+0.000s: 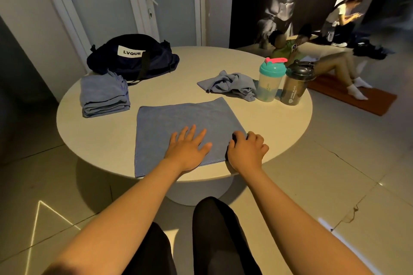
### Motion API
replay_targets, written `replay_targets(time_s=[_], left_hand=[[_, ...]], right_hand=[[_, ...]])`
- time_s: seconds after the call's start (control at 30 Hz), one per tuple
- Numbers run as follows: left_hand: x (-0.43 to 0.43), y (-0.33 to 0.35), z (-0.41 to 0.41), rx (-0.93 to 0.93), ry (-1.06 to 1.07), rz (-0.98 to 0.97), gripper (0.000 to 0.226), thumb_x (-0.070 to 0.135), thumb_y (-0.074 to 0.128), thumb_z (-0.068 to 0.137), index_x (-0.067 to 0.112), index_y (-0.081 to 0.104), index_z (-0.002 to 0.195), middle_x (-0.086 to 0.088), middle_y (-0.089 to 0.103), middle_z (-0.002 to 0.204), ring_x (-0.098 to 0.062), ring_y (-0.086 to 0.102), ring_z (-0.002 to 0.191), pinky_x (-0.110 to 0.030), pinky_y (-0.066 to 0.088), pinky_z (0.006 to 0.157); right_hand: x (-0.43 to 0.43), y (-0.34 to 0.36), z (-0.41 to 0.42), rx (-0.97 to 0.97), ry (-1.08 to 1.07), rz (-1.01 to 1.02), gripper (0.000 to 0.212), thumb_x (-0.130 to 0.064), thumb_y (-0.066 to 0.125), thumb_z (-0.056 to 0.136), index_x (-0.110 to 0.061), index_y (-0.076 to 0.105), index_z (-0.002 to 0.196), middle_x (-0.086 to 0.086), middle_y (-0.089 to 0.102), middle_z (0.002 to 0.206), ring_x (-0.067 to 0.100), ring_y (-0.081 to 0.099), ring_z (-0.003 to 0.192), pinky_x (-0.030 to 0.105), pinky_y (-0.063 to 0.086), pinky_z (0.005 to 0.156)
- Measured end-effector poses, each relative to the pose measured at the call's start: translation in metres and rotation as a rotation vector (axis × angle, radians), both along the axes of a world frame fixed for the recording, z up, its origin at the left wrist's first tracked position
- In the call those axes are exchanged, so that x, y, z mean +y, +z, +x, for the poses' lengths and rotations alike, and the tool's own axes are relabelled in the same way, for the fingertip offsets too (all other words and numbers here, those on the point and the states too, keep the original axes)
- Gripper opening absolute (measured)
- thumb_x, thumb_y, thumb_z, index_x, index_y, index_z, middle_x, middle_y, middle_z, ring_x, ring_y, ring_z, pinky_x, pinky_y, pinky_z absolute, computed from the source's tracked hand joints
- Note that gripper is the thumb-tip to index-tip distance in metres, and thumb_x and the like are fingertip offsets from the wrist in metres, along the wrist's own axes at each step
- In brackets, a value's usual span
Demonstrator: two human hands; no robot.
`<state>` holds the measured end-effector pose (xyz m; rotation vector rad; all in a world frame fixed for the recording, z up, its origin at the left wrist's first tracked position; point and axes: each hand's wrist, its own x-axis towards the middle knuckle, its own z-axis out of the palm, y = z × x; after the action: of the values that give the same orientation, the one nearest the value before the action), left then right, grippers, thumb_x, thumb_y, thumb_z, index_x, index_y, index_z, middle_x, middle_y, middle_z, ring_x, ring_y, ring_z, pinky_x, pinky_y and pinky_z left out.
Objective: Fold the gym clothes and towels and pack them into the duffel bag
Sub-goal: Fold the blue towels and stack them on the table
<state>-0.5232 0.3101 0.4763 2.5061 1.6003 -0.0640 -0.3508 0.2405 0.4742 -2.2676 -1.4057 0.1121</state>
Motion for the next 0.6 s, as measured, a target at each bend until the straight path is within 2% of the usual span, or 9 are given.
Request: replay_targets(time_s=[0.13, 0.23, 0.3, 0.33, 0.4, 0.43, 0.47, 0.53, 0.6], left_hand=[[0.0, 0.003, 0.011, 0.013, 0.004, -0.003, 0.066, 0.068, 0.009, 0.1, 0.043, -0.005, 0.158, 0.001, -0.012, 0.168, -0.025, -0.013, 0.154, -0.053, -0.008, 0.123], [0.0, 0.003, 0.023, 0.002, -0.013, -0.001, 0.065, 0.067, 0.012, 0.1, 0.042, -0.002, 0.159, 0.001, -0.01, 0.169, -0.025, -0.011, 0.155, -0.053, -0.007, 0.123], [0.001, 0.002, 0.024, -0.108, -0.031, 0.003, 0.063, 0.065, 0.023, 0.102, 0.041, 0.014, 0.159, 0.002, 0.001, 0.169, -0.024, -0.002, 0.155, -0.05, -0.002, 0.124], [0.002, 0.004, 0.02, -0.224, -0.033, 0.018, 0.058, 0.06, 0.032, 0.102, 0.039, 0.027, 0.157, 0.002, 0.012, 0.168, -0.023, 0.007, 0.155, -0.047, 0.004, 0.125], [0.004, 0.009, 0.004, -0.457, 0.002, 0.116, 0.042, 0.044, 0.048, 0.103, 0.033, 0.054, 0.142, 0.003, 0.038, 0.158, -0.022, 0.03, 0.146, -0.041, 0.019, 0.121], [0.006, 0.01, -0.007, -0.505, 0.04, 0.203, 0.033, 0.039, 0.05, 0.102, 0.031, 0.063, 0.132, 0.004, 0.05, 0.148, -0.022, 0.039, 0.137, -0.038, 0.026, 0.115], [0.007, 0.011, -0.019, -0.514, 0.095, 0.257, 0.026, 0.036, 0.049, 0.102, 0.031, 0.069, 0.119, 0.006, 0.059, 0.134, -0.022, 0.046, 0.127, -0.037, 0.032, 0.105], [0.008, 0.011, -0.043, -0.577, 0.199, 0.208, 0.03, 0.035, 0.044, 0.103, 0.028, 0.066, 0.084, 0.007, 0.064, 0.096, -0.024, 0.056, 0.1, -0.035, 0.038, 0.08], [0.005, 0.01, -0.06, -0.74, 0.248, 0.081, 0.041, 0.038, 0.04, 0.105, 0.018, 0.061, 0.076, 0.003, 0.059, 0.078, -0.018, 0.054, 0.077, -0.038, 0.041, 0.067]], right_hand=[[-0.001, -0.002, -0.002, 0.034, 0.025, 0.114, 0.033, -0.025, 0.044, 0.101, -0.025, 0.061, 0.13, 0.007, 0.054, 0.126, 0.029, 0.044, 0.116, 0.037, 0.025, 0.09], [0.0, 0.002, 0.005, 0.184, 0.031, 0.256, 0.039, -0.01, 0.049, 0.096, -0.02, 0.063, 0.13, 0.005, 0.053, 0.124, 0.03, 0.053, 0.106, 0.035, 0.036, 0.088], [0.001, 0.008, 0.008, 0.258, 0.03, 0.334, 0.037, -0.009, 0.047, 0.096, -0.021, 0.062, 0.129, -0.01, 0.051, 0.115, 0.022, 0.055, 0.097, 0.028, 0.041, 0.075], [0.004, 0.013, 0.008, 0.32, 0.013, 0.358, 0.032, -0.014, 0.046, 0.099, -0.022, 0.06, 0.126, -0.022, 0.048, 0.104, 0.012, 0.055, 0.093, 0.02, 0.038, 0.068], [0.013, 0.022, 0.002, 0.405, 0.005, 0.382, 0.022, -0.023, 0.043, 0.104, -0.024, 0.058, 0.121, -0.032, 0.044, 0.089, -0.011, 0.051, 0.088, 0.009, 0.035, 0.059], [0.017, 0.025, -0.003, 0.39, 0.027, 0.397, 0.021, -0.024, 0.042, 0.105, -0.024, 0.058, 0.12, -0.033, 0.042, 0.088, -0.019, 0.047, 0.087, 0.005, 0.035, 0.061], [0.019, 0.03, -0.01, 0.356, 0.068, 0.419, 0.021, -0.023, 0.044, 0.104, -0.022, 0.059, 0.119, -0.032, 0.043, 0.09, -0.019, 0.046, 0.088, 0.001, 0.033, 0.063], [0.026, 0.039, -0.027, 0.274, 0.186, 0.463, 0.027, -0.012, 0.05, 0.1, -0.015, 0.061, 0.124, -0.023, 0.051, 0.105, -0.003, 0.052, 0.098, 0.002, 0.035, 0.071], [0.039, 0.044, -0.052, 0.171, 0.41, 0.428, 0.042, 0.002, 0.054, 0.093, -0.007, 0.061, 0.133, 0.004, 0.054, 0.129, 0.025, 0.054, 0.115, 0.027, 0.047, 0.092]])
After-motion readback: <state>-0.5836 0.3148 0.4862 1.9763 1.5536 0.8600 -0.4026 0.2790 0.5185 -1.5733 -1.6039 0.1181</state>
